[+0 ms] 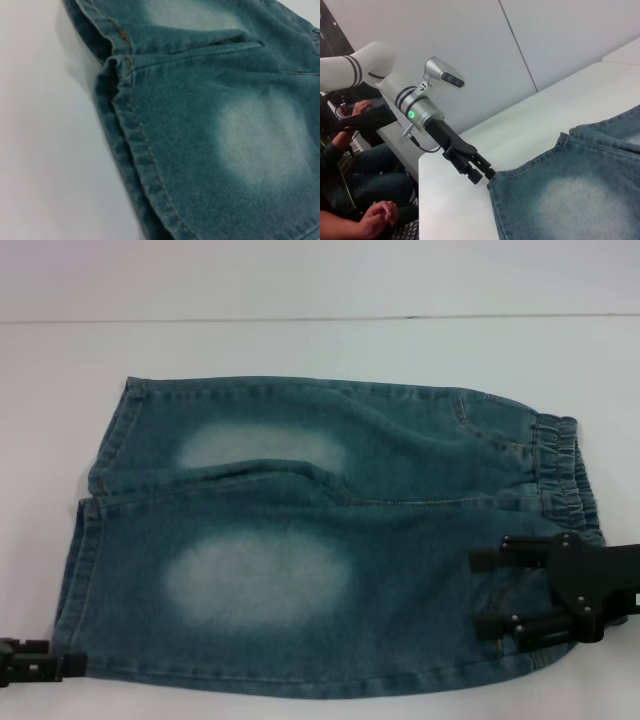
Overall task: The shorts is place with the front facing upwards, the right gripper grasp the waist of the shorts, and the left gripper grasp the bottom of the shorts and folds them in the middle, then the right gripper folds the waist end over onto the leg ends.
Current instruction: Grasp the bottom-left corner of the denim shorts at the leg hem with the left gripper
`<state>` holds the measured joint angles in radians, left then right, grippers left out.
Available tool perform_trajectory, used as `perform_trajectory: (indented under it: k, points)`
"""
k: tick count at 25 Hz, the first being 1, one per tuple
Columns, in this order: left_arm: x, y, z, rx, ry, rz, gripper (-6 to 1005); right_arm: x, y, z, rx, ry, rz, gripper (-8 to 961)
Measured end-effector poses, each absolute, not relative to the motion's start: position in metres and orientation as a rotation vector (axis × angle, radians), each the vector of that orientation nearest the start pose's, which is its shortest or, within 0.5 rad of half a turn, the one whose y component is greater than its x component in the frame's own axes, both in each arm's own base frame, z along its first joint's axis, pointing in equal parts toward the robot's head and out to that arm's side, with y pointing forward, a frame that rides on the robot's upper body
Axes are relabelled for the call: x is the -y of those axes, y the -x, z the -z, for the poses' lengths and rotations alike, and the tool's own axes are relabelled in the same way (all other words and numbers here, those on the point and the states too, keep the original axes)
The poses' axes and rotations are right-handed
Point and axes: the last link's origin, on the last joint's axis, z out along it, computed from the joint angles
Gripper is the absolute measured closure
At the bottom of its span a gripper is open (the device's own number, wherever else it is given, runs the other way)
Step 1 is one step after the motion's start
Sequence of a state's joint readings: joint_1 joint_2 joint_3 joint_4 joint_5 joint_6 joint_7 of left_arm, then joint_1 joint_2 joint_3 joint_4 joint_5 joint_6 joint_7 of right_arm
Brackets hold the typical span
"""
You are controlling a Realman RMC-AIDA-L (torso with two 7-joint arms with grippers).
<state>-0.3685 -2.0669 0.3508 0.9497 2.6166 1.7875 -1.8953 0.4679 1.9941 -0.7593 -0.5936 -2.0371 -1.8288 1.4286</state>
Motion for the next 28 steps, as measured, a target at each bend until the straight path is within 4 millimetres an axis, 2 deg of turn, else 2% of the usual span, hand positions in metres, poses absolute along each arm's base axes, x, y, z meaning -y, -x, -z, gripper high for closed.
perform_trajectory:
  k: [14,21,28]
  points:
    - [-0.2491,0.3542,-0.0572,1.563,2.482,0.177,138,-0.2777,-0.2809,-0.0126,-0.769,2.975,-0.742,8]
    - [-0.2480,0.3546,-0.0535,1.558,2.495,0.151,339,-0.2771,-0.2818,-0.0120,-0.757,2.974,-0.742,8]
    - [-0.2489,0.3542,-0.0517,1.547,2.493,0.149,582,-0.2773,-0.2819,-0.0123,-0.759,2.969,-0.746,9]
